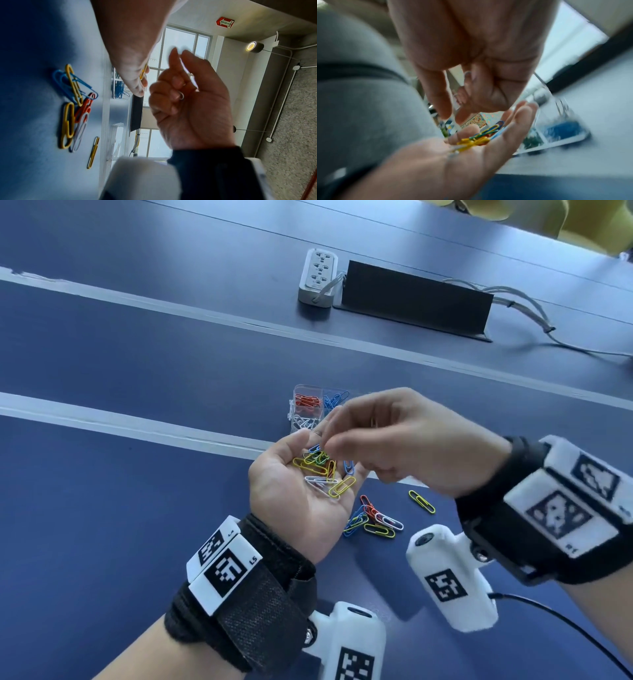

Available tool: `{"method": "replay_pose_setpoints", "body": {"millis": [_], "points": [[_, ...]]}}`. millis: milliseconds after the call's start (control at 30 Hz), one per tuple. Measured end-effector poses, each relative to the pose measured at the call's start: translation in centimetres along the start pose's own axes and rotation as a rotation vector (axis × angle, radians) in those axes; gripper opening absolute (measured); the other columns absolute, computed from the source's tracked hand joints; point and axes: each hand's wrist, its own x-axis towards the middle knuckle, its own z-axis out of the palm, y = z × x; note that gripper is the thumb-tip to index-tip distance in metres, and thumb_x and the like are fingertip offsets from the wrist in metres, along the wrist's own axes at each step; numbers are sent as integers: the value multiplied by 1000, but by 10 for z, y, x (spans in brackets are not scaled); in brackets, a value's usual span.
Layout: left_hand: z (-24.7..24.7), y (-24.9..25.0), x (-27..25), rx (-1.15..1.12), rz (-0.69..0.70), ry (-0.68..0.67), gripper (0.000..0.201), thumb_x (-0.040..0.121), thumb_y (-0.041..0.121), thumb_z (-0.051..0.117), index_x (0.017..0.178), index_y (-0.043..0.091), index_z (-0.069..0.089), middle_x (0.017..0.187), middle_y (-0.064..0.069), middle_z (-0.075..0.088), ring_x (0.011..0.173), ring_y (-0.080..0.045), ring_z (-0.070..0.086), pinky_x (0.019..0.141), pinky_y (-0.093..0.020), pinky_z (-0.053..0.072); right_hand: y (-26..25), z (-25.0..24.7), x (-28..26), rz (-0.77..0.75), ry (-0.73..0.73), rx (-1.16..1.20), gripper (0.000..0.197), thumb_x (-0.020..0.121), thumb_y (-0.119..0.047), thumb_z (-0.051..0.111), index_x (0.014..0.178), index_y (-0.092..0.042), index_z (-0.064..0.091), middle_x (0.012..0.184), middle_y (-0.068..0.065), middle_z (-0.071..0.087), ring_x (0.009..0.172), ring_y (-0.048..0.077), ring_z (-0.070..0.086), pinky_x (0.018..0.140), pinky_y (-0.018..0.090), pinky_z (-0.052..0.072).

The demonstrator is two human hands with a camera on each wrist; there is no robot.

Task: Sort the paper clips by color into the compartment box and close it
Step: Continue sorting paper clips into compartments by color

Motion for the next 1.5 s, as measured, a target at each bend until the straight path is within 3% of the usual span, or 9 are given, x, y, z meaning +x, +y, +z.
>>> {"method": "replay_pose_setpoints", "body": {"millis": [200,433,600,700,900,1033,1233,1367,1500], "points": [[-1,4,-1,44,-52,34,43,91,24,34,112,4,65,85,-13,72,75,-23,70,93,-34,46,-3,16,-6,-193,62,-691,17,68,-41,73,79,-28,72,63,-45,47,61,-15,47,61,4,35],[-2,2,1,8,-51,26,40,94,21,31,90,1,66,72,-13,70,61,-22,70,63,-33,57,-2,18,-3,-272,141,-741,9,76,-29,65,74,-25,73,45,-15,41,50,-5,46,55,8,35],[4,1,0,-79,-4,49,38,92,14,33,84,-1,67,88,-17,69,83,-28,68,80,-37,54,-3,14,3,-212,159,-468,9,79,-24,65,75,-19,72,60,4,65,52,8,50,55,22,43],[3,1,1,-83,-21,38,32,90,16,36,104,1,61,103,-18,67,97,-31,65,86,-41,52,-5,8,4,-176,144,-402,12,81,-25,64,77,-16,72,55,-2,60,46,4,44,48,15,35],[-1,5,-1,-81,-54,-40,38,91,19,31,100,2,65,77,-13,71,67,-24,70,76,-31,55,-10,7,-5,-204,21,-832,10,78,-30,60,77,-26,69,55,-39,49,56,-11,47,57,6,35],[0,5,-2,-27,-76,-43,40,91,19,32,114,5,62,78,-9,73,63,-22,70,59,-28,57,-12,8,-8,-216,11,-941,14,79,-38,60,84,-29,70,46,-4,44,49,5,42,55,16,35],[-3,5,0,-41,-84,-62,41,91,21,31,114,4,61,79,-12,72,69,-23,70,69,-31,57,-11,13,-7,-277,-14,-1070,17,81,-34,55,85,-26,69,49,-5,39,54,13,39,60,28,40],[-1,4,-1,-85,-79,-53,36,92,19,34,94,0,64,81,-17,70,68,-26,70,76,-37,54,-11,5,-8,-269,18,-846,22,74,-35,51,72,-22,68,53,-28,51,47,-1,43,53,11,34],[2,1,0,-113,-58,-35,36,93,16,34,88,-3,64,86,-18,71,74,-29,71,69,-44,58,-12,1,-5,-226,73,-708,29,78,-35,47,69,-13,62,63,-1,64,55,14,45,55,26,43]]}}
